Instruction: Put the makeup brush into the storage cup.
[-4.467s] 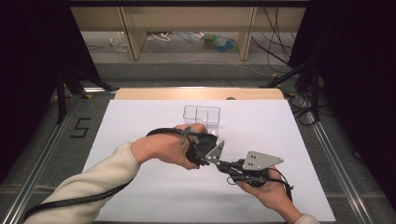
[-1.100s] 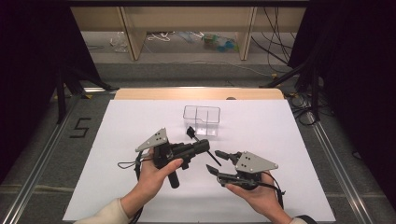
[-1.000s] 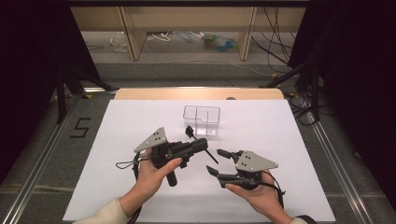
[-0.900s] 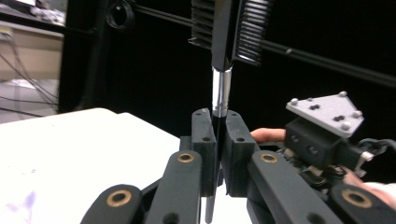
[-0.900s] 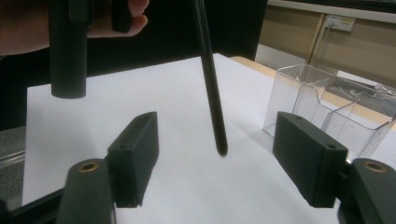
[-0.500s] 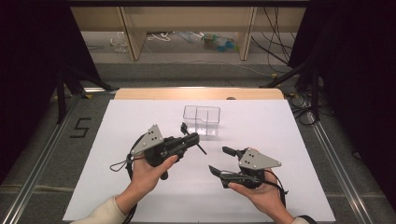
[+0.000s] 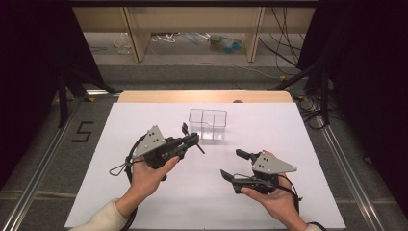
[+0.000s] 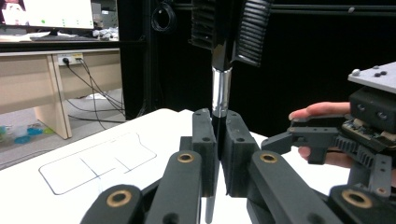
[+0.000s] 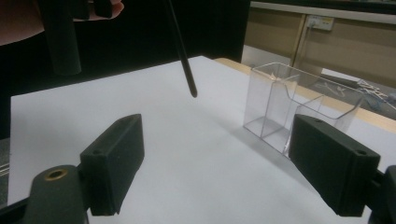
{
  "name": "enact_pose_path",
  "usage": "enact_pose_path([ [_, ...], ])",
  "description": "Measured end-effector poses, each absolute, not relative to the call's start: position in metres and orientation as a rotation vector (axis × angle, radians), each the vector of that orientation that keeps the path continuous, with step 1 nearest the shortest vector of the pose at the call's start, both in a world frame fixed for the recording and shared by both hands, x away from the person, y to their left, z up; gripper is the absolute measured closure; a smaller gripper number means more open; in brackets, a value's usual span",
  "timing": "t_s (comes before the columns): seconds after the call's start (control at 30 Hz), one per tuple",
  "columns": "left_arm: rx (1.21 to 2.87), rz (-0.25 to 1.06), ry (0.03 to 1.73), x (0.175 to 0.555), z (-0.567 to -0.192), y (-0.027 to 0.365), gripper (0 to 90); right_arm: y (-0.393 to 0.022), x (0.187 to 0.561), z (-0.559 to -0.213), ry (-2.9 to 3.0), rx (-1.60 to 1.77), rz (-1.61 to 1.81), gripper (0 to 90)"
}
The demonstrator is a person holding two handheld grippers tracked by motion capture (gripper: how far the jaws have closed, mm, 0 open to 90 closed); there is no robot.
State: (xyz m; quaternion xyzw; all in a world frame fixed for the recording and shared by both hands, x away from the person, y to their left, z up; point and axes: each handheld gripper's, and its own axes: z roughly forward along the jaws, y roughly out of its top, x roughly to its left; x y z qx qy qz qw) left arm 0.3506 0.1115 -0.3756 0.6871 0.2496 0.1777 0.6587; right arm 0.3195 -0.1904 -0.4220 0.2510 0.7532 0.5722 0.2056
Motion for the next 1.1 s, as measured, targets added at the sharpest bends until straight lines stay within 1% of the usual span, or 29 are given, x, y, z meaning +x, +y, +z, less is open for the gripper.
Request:
enact_pose_path([
  [0.13,1.563,0.429,0.55,0.353,-0.375,0.113,85.2,-0.197,0.318,-0.42,2.081,0.699,1.59,16.9],
  [0.3,1.57,0.429,0.56,0.353,-0.374,0.114,85.2,-0.207,0.316,-0.419,2.059,0.726,1.592,15.8],
  [0.77,1.583,0.452,0.559,0.358,-0.375,0.117,85.2,-0.223,0.305,-0.419,2.048,0.746,1.568,15.5],
  [0.83,1.584,0.436,0.585,0.357,-0.375,0.117,85.2,-0.224,0.306,-0.42,2.032,0.74,1.588,15.5],
  [1.1,1.59,0.451,0.589,0.361,-0.373,0.117,85.2,-0.235,0.302,-0.42,2.021,0.772,1.561,15.2],
])
